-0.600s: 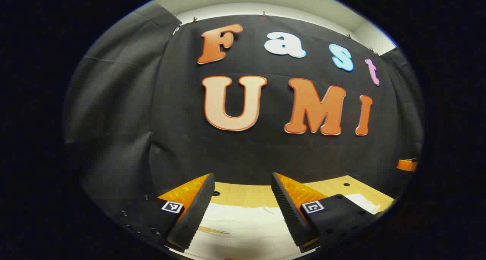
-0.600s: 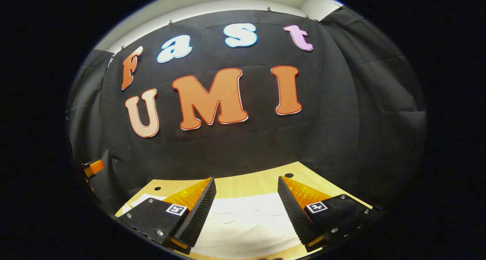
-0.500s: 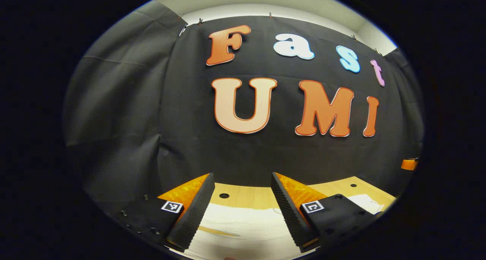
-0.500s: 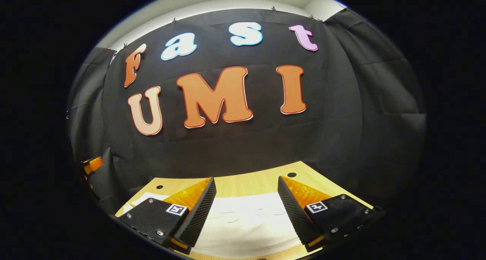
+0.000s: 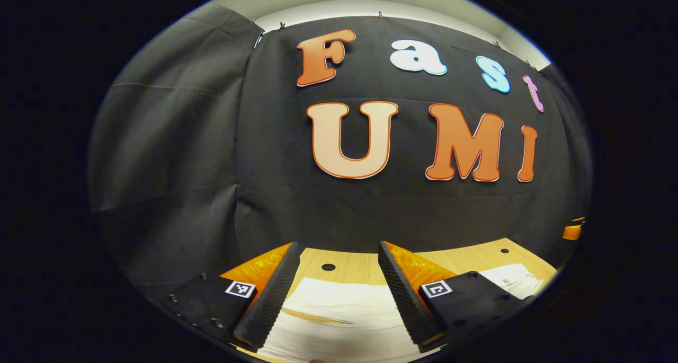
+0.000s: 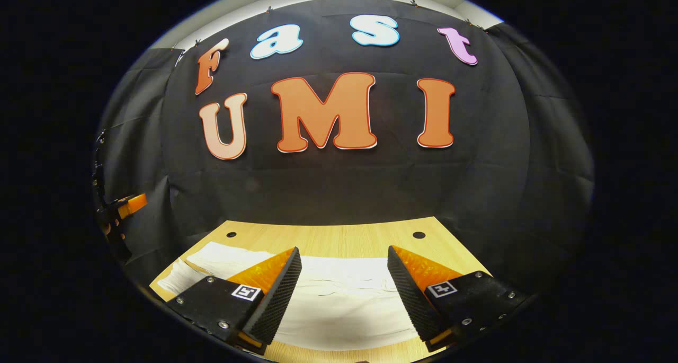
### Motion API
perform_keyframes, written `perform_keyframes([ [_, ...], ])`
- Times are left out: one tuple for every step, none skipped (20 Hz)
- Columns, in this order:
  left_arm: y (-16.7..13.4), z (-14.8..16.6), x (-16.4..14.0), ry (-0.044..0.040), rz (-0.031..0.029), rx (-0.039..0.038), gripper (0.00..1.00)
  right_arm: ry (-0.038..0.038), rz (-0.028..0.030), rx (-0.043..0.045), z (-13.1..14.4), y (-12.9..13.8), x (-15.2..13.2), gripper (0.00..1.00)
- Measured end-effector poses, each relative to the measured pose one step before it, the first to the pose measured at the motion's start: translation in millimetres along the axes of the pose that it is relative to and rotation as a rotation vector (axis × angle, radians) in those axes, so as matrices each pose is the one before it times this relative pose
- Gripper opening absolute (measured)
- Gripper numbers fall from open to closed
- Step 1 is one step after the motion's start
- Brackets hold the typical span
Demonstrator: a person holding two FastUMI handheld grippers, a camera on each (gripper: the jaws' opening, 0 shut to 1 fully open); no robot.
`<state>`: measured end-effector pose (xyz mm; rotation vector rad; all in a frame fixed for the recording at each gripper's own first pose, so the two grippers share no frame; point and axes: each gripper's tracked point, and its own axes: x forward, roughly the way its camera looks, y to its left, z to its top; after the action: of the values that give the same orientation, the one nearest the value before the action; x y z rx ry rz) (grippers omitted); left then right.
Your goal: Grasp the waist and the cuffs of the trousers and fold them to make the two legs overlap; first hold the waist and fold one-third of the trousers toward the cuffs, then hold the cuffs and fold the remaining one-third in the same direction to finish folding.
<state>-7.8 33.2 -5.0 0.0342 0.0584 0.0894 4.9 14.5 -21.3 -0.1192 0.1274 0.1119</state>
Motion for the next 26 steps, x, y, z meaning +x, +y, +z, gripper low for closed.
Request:
perform_keyframes([
  [-2.57, 3.29, -0.25, -0.00686, 0.01035, 0.00085, 0.98, 0.01177, 0.00113, 0.00521, -4.78, -2.48, 2.09, 0.98],
  [2.53, 4.03, -2.94, -0.02123, 0.02797, 0.00355, 0.98, 0.01397, 0.00771, 0.0116, -3.43, -0.59, 1.39, 0.98],
  [1.9, 4.83, -1.01, -0.02055, 0.03042, 0.00696, 0.98, 0.0055, 0.00929, 0.0128, -2.78, -1.24, 1.33, 0.98],
  [-4.18, 1.05, 1.06, -0.00841, 0.01265, 0.00373, 0.98, -0.00352, 0.00605, 0.00657, 1.35, -1.72, 1.48, 0.98],
  [-10.43, -0.25, 0.71, 0.00377, -0.0146, -0.00327, 0.98, -0.00545, 0.00176, -0.00012, 1.24, -3.51, 1.48, 0.98],
  [-8.21, -3.52, -0.4, 0.00938, -0.01515, -0.00582, 0.98, -0.00209, 0.0023, -0.0037, 1.97, -2.83, 1.27, 0.98],
  [-7.17, 0.24, -0.42, 0.00279, -0.00929, -0.00667, 0.98, -0.00331, 0.0055, -0.00389, 1.44, -2.52, 2.78, 0.98],
  [-6.24, -0.41, 0.21, -0.00398, -0.00442, -0.00633, 0.98, -0.00702, 0.00449, -0.00194, 2.12, -2.22, 1.36, 0.98],
  [-5.49, 0.96, 0.91, -0.00425, -0.00672, -0.00326, 0.98, -0.0058, -0.00236, -0.00191, 1.64, -3.43, 2.41, 0.98],
  [-6.75, -3.09, 2.75, 0.00715, -0.0152, 0.00338, 0.98, 0.00033, -0.01154, 0.00264, 1.61, -3.63, 3.5, 0.98],
  [-3.31, 0.55, 2.86, 0.01452, -0.00791, 0.00744, 0.98, 0.00409, -0.0078, 0.01095, -1.06, -2.26, 2.3, 0.98],
  [-2.18, 0.35, 2.63, 0.00282, -0.00923, 0.00055, 0.98, 0.00437, 0.00129, 0.016, -0.7, 0.42, 2.88, 0.98],
  [-3.21, 4.98, 3.31, -0.01182, -0.01179, -0.01007, 0.98, 0.0031, -0.00219, 0.01372, -0.31, -0.15, 2.72, 0.98],
  [-3.51, 0.62, 5.76, -0.00219, -0.01411, -0.00777, 0.98, 0.00135, -0.01131, 0.00731, -0.54, -1.94, 3.69, 0.98],
  [-1.29, -3.7, 5.16, 0.01229, -0.00695, 0.00148, 0.96, 0.00261, -0.01199, 0.00431, -0.67, -2.32, 3.46, 0.98],
  [1.03, -6.11, 6.12, 0.01331, 0.00326, 0.00678, 0.98, 0.00467, -0.00219, 0.00495, -0.76, -0.26, 0.96, 0.98],
  [1.13, -0.85, 2.45, 0.00218, -0.0018, 0.00269, 0.98, 0.00471, 0.00117, 0.00489, -1.01, 2.12, 1.81, 0.98],
  [-1.81, 0.02, 1.59, -0.00374, -0.00485, -0.00128, 0.98, 0.01274, -0.00244, 0.00535, -3.36, -0.95, 1.49, 0.98],
  [0.27, 0.97, 1.39, -0.00052, -0.00603, -0.00193, 0.98, 0.02411, -0.00489, 0.01347, -4.76, -3.14, 1.41, 0.98],
  [-0.67, -3.91, 2.61, 0.00316, -0.00272, 0.00319, 0.98, 0.03097, -0.00486, 0.03222, -5.95, -3.54, 1.48, 0.98],
  [1.28, -3.05, 4.11, 0.0063, -0.00233, 0.00463, 0.98, 0.02653, -0.00426, 0.04728, -6.19, -3.56, 1.59, 0.98],
  [2.67, -3.66, 3.34, 0.00865, 0.00186, 0.00141, 0.98, 0.02292, -0.00365, 0.05476, -3.58, -4.68, 1.51, 0.98],
  [2.01, -2.61, 3.55, 0.00671, 0.00305, -0.00328, 0.98, 0.02316, -0.00749, 0.0548, -5.1, -6.58, 2.49, 0.98],
  [0.4, -4.09, 2.07, 0.00693, 0.00113, -0.00601, 0.98, 0.0215, -0.00864, 0.04818, -3.5, -5.64, 2.81, 0.98],
  [0.62, -0.96, 0.57, 0.00369, 0.00048, -0.00568, 0.98, 0.02525, -0.00187, 0.03721, -6.93, -5.24, 2.49, 0.99],
  [1.63, 0.25, 1.79, 0.00414, -0.00011, -0.00065, 0.99, 0.01827, -0.00826, 0.02759, -5.56, -5.03, 2.11, 0.99],
])
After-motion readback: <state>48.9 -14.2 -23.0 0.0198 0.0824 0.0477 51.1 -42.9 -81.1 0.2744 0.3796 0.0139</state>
